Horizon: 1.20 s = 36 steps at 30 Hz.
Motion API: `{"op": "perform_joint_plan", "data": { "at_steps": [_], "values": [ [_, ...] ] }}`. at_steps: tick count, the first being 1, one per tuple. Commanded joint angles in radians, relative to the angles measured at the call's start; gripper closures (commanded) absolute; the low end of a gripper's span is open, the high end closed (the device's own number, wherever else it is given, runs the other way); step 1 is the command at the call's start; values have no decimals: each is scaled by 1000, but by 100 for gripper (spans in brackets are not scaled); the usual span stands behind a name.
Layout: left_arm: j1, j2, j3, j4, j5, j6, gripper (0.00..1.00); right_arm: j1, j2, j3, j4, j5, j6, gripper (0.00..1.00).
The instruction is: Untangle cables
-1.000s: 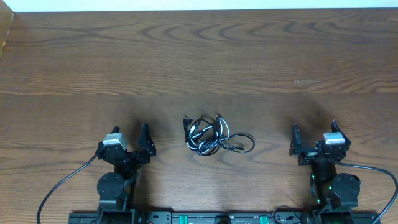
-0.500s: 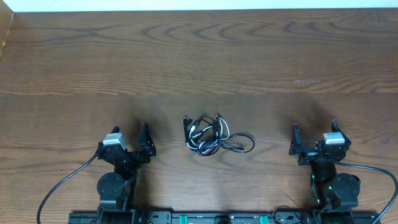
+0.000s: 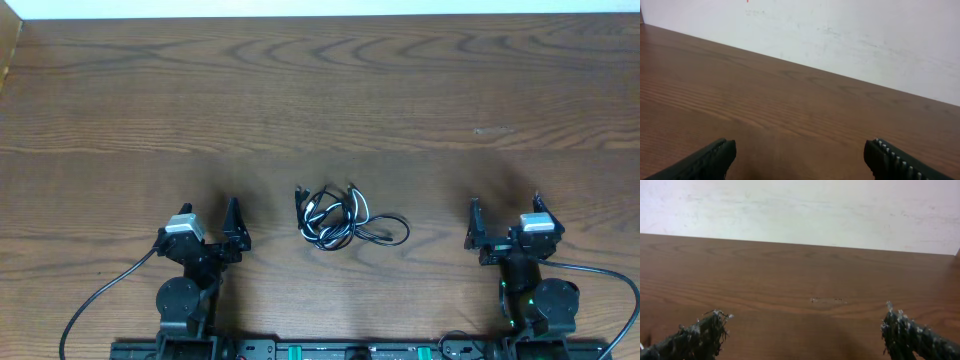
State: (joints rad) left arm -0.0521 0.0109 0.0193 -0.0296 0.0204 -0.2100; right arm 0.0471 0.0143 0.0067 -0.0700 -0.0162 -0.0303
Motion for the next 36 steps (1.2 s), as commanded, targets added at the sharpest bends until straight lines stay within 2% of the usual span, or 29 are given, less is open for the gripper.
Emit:
{"op": "perform_joint_plan", "data": {
  "at_steps": [1,36],
  "values": [
    [6,-6,-15,-44,-28,-2,13,-14,-8,-1,-4,-13,-9,1],
    [6,-6,-15,-26,-33,-2,13,-14,-8,-1,-4,-13,-9,1]
  ]
}}
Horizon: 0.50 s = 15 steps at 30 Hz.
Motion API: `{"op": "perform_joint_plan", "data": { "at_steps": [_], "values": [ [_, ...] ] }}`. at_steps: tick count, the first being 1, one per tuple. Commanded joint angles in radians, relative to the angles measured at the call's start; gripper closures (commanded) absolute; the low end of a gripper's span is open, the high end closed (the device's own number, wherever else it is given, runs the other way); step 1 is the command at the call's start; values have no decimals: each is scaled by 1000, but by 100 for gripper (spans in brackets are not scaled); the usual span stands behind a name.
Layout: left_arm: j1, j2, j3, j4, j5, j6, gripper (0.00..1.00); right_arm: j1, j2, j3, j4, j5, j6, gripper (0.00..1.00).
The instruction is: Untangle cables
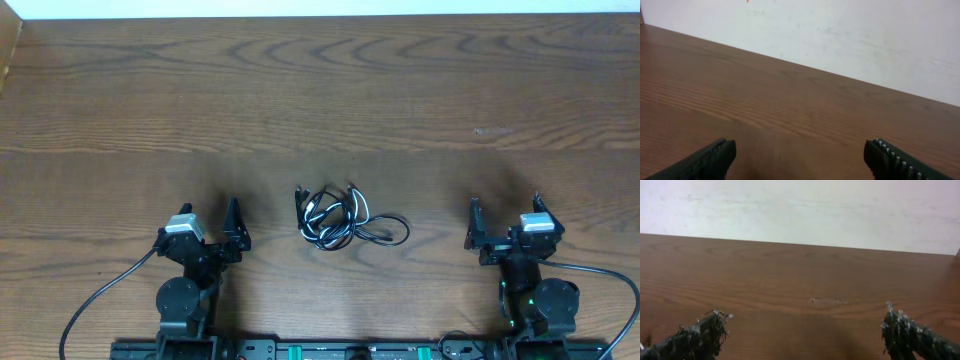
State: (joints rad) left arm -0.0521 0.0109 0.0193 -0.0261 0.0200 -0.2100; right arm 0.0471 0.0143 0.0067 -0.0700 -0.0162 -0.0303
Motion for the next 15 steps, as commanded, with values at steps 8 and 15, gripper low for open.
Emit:
{"op": "perform_joint_plan", "data": {
  "at_steps": [8,15],
  "values": [
    [6,-6,-15,-25,-31,-2,13,-14,-8,-1,-4,-13,-9,1],
    [6,-5,-14,-25,26,35,13,-14,-8,-1,-4,-13,-9,1]
  ]
}}
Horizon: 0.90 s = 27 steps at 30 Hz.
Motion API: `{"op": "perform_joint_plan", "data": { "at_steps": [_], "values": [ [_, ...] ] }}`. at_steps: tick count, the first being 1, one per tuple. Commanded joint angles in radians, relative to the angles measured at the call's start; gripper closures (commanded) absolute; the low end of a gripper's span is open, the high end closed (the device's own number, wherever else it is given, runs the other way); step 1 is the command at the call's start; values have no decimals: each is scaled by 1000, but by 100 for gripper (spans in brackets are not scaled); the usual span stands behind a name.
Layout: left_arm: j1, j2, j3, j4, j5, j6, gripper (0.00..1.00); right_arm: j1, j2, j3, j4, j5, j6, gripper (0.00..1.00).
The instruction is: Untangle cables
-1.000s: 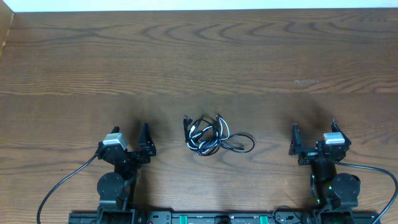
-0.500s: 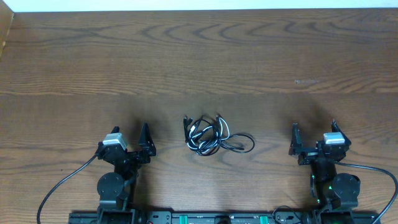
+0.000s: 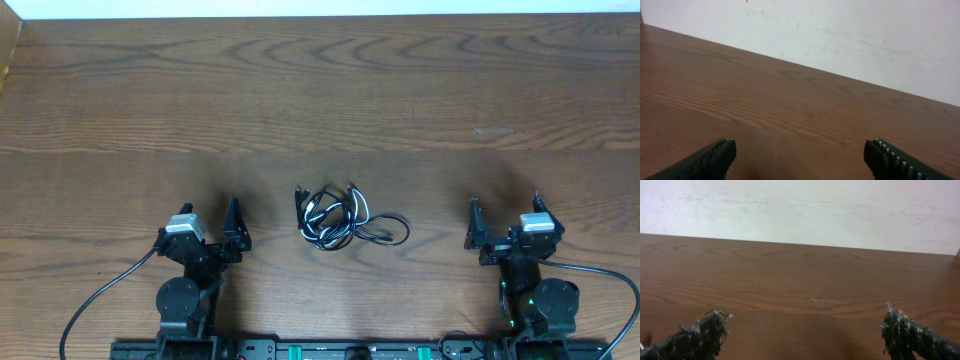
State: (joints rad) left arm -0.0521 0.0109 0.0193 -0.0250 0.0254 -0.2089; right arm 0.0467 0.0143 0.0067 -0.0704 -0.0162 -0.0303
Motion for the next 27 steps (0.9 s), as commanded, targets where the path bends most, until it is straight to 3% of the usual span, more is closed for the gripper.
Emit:
{"op": "perform_joint_plan", "data": {
  "at_steps": [1,12,27],
  "values": [
    [6,-4,-12,-27,20,44,13,-13,-8,-1,-4,-13,-9,1],
    [6,100,35,-24,19,47,13,-13,-8,-1,-4,-13,-9,1],
    [6,444,185,-26,18,58,13,-13,-8,-1,-4,-13,-9,1]
  ]
}}
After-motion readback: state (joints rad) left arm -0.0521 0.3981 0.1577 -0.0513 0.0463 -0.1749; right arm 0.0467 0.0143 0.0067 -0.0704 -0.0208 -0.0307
